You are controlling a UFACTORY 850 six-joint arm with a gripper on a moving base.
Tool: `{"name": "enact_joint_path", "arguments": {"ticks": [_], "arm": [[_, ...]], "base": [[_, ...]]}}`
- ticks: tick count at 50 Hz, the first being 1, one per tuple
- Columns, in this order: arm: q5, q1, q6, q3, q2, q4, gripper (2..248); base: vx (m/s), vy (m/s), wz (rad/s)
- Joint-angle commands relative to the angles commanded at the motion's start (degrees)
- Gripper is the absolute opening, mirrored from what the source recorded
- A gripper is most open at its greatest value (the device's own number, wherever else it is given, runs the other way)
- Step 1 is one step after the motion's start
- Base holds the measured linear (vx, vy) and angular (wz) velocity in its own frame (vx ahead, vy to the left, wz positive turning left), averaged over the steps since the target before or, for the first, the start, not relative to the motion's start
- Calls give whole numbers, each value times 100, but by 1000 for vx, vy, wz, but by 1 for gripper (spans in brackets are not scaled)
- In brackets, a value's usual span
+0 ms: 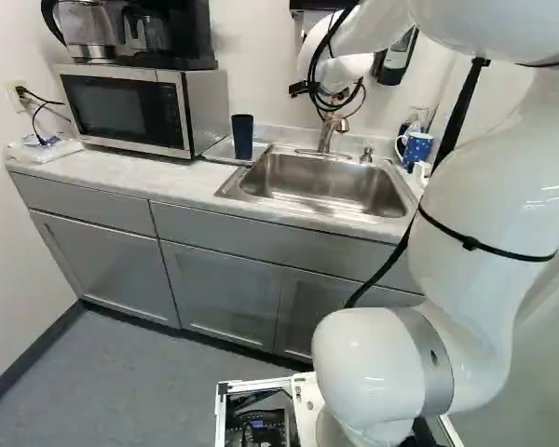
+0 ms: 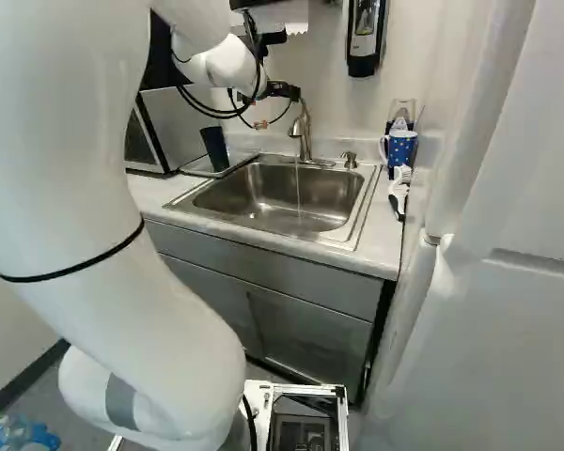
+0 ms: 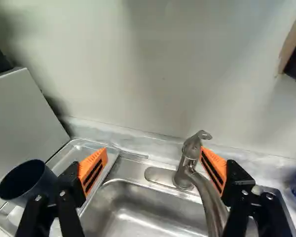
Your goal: Rinse the cup and place it in the tray
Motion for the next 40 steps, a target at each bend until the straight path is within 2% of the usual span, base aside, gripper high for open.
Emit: {"name": "enact_joint_path", "arguments": {"ticks": [15,40], "arm": [[-71,-52,0,309,304,0,247],[-136,-401,0,800,804,0,247]], "base": [[0,0,0],[0,0,0]]}}
